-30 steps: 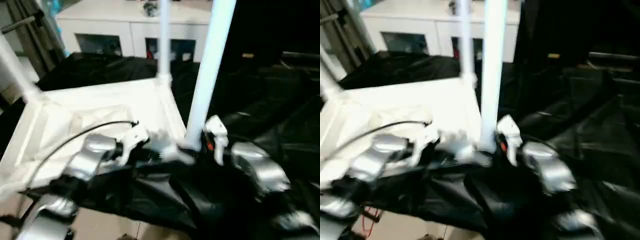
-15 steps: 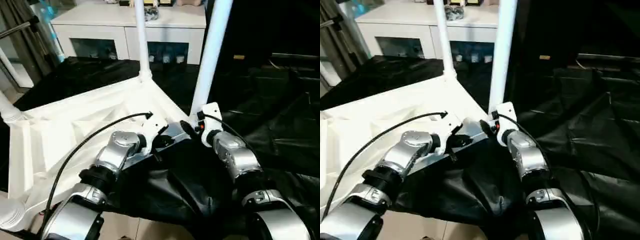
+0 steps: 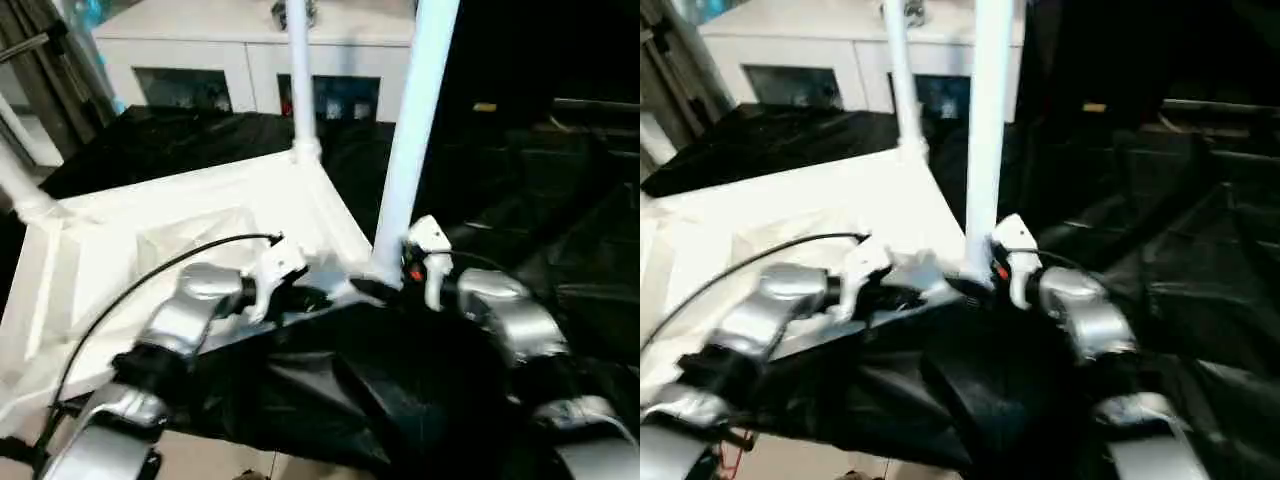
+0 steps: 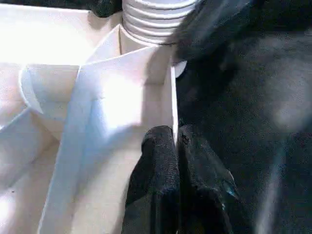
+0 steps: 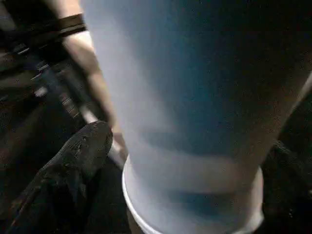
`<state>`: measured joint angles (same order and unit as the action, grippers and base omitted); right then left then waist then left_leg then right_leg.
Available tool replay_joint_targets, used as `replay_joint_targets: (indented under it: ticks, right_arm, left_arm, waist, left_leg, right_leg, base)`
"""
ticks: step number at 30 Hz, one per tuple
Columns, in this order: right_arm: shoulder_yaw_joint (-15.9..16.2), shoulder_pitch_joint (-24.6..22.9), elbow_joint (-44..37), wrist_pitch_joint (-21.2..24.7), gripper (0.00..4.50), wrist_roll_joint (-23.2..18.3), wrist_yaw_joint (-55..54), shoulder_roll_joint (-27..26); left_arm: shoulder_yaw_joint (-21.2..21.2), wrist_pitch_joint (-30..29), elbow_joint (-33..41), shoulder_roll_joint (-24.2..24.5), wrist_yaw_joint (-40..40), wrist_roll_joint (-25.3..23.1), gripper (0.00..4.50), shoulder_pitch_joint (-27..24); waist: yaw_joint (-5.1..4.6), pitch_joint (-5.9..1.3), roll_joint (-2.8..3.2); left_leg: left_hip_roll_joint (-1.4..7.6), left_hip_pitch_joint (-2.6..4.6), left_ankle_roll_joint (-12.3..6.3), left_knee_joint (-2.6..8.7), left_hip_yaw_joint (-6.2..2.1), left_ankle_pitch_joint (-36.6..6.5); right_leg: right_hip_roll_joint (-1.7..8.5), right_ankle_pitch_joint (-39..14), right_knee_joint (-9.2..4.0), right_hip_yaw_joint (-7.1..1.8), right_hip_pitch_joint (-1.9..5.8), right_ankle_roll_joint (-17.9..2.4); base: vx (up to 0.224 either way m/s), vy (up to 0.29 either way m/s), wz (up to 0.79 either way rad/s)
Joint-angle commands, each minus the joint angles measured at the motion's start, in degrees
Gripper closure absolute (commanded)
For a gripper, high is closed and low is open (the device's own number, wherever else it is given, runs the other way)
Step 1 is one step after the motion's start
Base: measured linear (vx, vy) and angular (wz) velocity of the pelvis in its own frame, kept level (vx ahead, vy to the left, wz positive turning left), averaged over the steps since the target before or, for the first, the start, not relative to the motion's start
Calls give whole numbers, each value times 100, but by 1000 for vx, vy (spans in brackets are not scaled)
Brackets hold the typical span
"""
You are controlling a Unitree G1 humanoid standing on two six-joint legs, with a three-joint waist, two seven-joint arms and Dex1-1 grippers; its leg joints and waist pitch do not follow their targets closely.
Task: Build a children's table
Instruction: Rotate leg to tighten
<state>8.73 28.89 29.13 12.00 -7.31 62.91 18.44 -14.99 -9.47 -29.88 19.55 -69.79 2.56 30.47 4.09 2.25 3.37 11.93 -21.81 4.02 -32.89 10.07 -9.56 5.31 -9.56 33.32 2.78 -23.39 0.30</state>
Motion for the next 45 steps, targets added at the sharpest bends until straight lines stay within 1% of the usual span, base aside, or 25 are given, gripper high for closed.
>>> replay_joint_targets:
  ticks: [1,5,6,7,8,9,10,12,14,16,19,23,25,26,27,28,30,32,33,35,36,37,40,44,45]
  right_arm:
    - [446,-97,-221,181,36,-66,478,5]
    - [548,-157,-467,386,36,-136,810,166]
    - [545,-155,-475,402,59,-139,830,168]
    - [545,-155,-475,402,67,-139,830,168]
    - [567,-156,-489,434,67,-136,865,162]
    - [592,-164,-507,449,70,-125,886,157]
    - [597,-167,-515,455,70,-122,894,158]
    - [630,-190,-577,516,108,-132,917,143]
    - [658,-210,-605,535,110,-136,909,126]
    - [671,-226,-627,551,147,-137,890,110]
    - [654,-273,-593,460,158,-70,677,21]
    - [455,-226,-201,284,165,143,-213,-318]
    - [239,-75,335,127,165,363,-1278,-673]
    - [60,60,723,155,165,433,-2039,-942]
    - [6,99,827,177,166,439,-2248,-1020]
    - [-144,202,1075,257,167,408,-2749,-1231]
    - [-261,321,1320,348,168,406,-3256,-1412]
    - [-292,371,1415,391,168,417,-3471,-1473]
    - [-345,469,1599,418,168,442,-3804,-1615]
    - [-398,508,1674,231,168,430,-3832,-1733]
    - [-429,520,1699,159,135,418,-3785,-1767]
    - [-457,533,1725,100,135,409,-3742,-1795]
    - [-611,599,1744,50,90,221,-3396,-1834]
    - [-356,498,1468,-42,50,199,-2778,-1600]
    - [-275,444,1353,-70,50,189,-2512,-1487]
  left_arm:
    - [-251,233,383,-107,-566,256,450,84]
    - [-244,190,443,54,-816,296,450,68]
    - [-240,146,473,74,-871,323,450,60]
    - [-240,146,473,74,-871,323,450,60]
    - [-252,106,519,113,-953,345,450,38]
    - [-266,93,541,132,-987,351,450,22]
    - [-270,90,547,137,-994,354,450,18]
    - [-274,75,572,139,-1003,362,450,-1]
    - [-268,76,577,118,-968,349,450,-14]
    - [-259,92,565,101,-931,335,450,-19]
    - [-160,185,462,-27,-671,297,450,11]
    - [-16,99,240,-268,-106,193,450,155]
    - [42,52,-94,-483,519,-27,450,361]
    - [140,-78,-322,-726,1021,-97,450,539]
    - [171,-105,-386,-802,1171,-113,450,592]
    - [219,-135,-566,-1001,1622,-203,450,747]
    - [282,-178,-740,-1197,2103,-279,450,897]
    - [319,-181,-807,-1279,2304,-298,450,953]
    - [411,-220,-875,-1470,2546,-239,450,1041]
    - [404,-199,-841,-1593,2522,-201,450,1056]
    - [378,-172,-820,-1613,2460,-213,450,1042]
    - [352,-146,-804,-1626,2401,-227,450,1027]
    - [222,-36,-702,-1572,2079,-258,450,904]
    - [75,122,-435,-1366,1509,-145,450,670]
    - [35,188,-282,-1288,1234,-49,450,569]
  waist:
    - [13,-396,-67]
    - [87,-346,-94]
    - [90,-343,-90]
    - [90,-343,-90]
    - [87,-324,-114]
    - [88,-315,-105]
    - [87,-316,-106]
    - [88,-317,-116]
    - [88,-319,-129]
    - [87,-321,-127]
    - [88,-328,-139]
    - [66,-329,-156]
    - [17,-314,-152]
    - [-12,-311,-141]
    - [-41,-294,-140]
    - [-87,-293,-153]
    - [-85,-285,-120]
    - [-82,-290,-146]
    - [-78,-298,-124]
    - [-75,-303,-137]
    - [-75,-309,-124]
    - [-72,-315,-123]
    - [-75,-319,-108]
    - [-82,-323,-111]
    - [-76,-332,-122]
  left_leg:
    - [85,99,-628,296,58,-903]
    - [103,123,-367,342,61,-1346]
    - [104,132,-297,351,58,-1407]
    - [104,132,-297,351,58,-1407]
    - [106,132,-216,361,61,-1540]
    - [102,135,-164,369,57,-1635]
    - [101,135,-146,371,56,-1652]
    - [97,124,-106,377,47,-1634]
    - [98,120,-96,378,44,-1599]
    - [95,114,-108,376,44,-1551]
    - [90,104,-130,364,48,-1459]
    - [70,85,-106,354,49,-1349]
    - [45,80,25,377,29,-1459]
    - [34,104,110,391,22,-1558]
    - [25,110,147,388,24,-1669]
    - [22,126,163,398,10,-1843]
    - [10,156,144,391,0,-1980]
    - [7,163,117,394,1,-2006]
    - [7,156,110,390,5,-1967]
    - [6,125,77,395,7,-1884]
    - [6,98,36,396,3,-1829]
    - [7,93,26,399,0,-1806]
    - [17,101,-20,398,6,-1790]
    - [30,96,-62,399,8,-1790]
    - [31,85,-100,396,8,-1698]
  right_leg:
    - [172,-274,-221,-105,303,-1651]
    - [193,-1166,-295,-135,266,-1427]
    - [194,-1292,-300,-144,255,-1386]
    - [194,-1292,-300,-144,255,-1386]
    - [198,-1517,-315,-161,231,-1331]
    - [203,-1717,-326,-167,226,-1278]
    - [203,-1770,-330,-168,224,-1250]
    - [205,-1816,-332,-175,227,-1182]
    - [206,-1784,-328,-173,226,-1176]
    - [200,-1704,-318,-174,225,-1185]
    - [203,-1600,-311,-177,232,-1194]
    - [208,-1549,-306,-176,231,-1194]
    - [218,-1874,-337,-165,229,-1090]
    - [212,-2073,-360,-160,217,-1015]
    - [202,-2193,-368,-162,197,-993]
    - [201,-2374,-405,-160,202,-927]
    - [209,-2540,-435,-156,189,-890]
    - [199,-2578,-466,-151,190,-843]
    - [202,-2508,-456,-159,192,-853]
    - [196,-2364,-450,-154,216,-873]
    - [198,-2217,-436,-153,231,-887]
    - [197,-2172,-428,-148,241,-894]
    - [188,-1977,-412,-151,241,-990]
    - [193,-1785,-390,-152,253,-1074]
    - [197,-1674,-375,-149,279,-1110]
  base:
    - [0,0,0]
    - [0,0,0]
    - [0,0,0]
    - [0,0,0]
    - [0,0,0]
    - [0,0,0]
    - [0,0,0]
    - [0,0,0]
    - [0,0,0]
    - [0,0,0]
    - [0,0,0]
    - [0,0,0]
    - [0,0,0]
    - [0,0,0]
    - [0,0,0]
    - [0,0,0]
    - [0,0,0]
    - [0,0,0]
    - [0,0,0]
    - [0,0,0]
    - [0,0,0]
    - [0,0,0]
    - [0,0,0]
    - [0,0,0]
    - [0,0,0]
